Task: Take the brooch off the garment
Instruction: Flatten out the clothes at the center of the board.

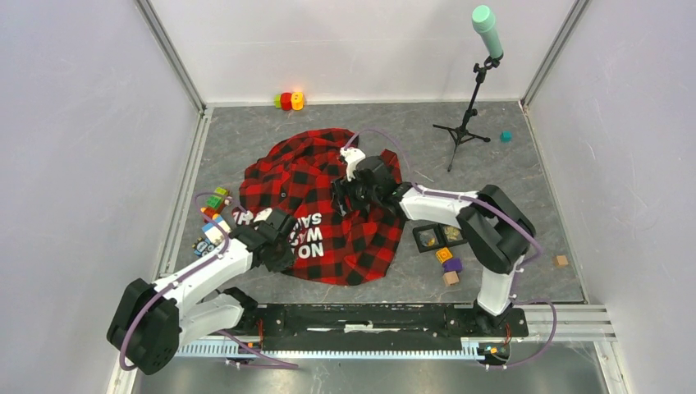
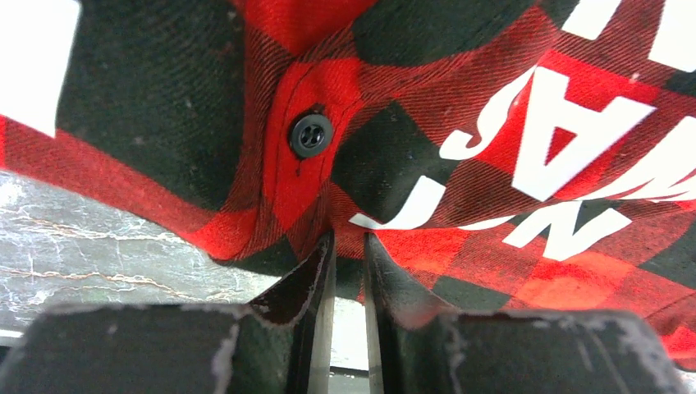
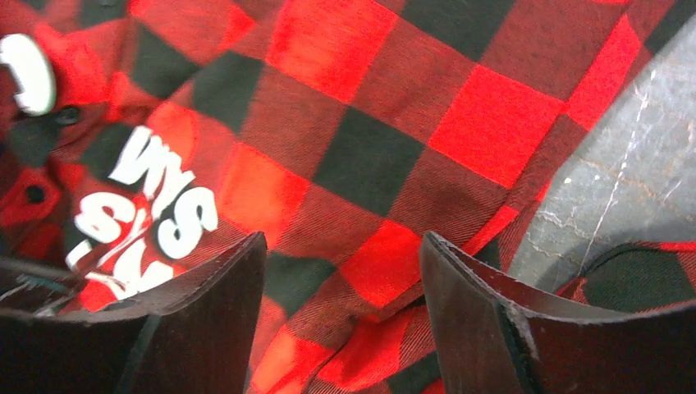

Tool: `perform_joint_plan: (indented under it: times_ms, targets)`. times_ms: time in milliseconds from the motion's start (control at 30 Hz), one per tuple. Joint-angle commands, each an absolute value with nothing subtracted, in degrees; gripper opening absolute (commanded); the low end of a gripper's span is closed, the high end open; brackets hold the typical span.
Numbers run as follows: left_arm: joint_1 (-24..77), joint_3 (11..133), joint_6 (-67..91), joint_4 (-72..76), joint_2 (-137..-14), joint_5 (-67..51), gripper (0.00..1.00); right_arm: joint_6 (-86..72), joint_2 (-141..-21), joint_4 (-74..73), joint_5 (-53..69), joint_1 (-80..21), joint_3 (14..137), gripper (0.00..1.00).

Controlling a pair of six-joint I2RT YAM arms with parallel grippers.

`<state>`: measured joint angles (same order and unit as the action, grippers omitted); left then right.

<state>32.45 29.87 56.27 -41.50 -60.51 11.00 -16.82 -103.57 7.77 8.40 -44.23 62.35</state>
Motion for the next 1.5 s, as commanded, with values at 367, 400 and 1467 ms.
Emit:
perform_joint_plan:
  times_ms: [367,400,1467]
  targets:
    - [33.4,35.7,50.4,-43.4,-54.1,13.2,0.46,-22.2,-99.9,9.2,-1.5,-39.0,56.3,0.0]
    - [33.4,36.9,48.6,-43.6,-53.7,13.3,0.49,-22.2,-97.8,9.4,-2.0,-38.2,53.4,0.0]
    - [1.6,62.0,24.6,-23.5,-84.8,4.0,0.97,-30.4,-126.4,12.6,17.0,-32.3,85.1,0.6]
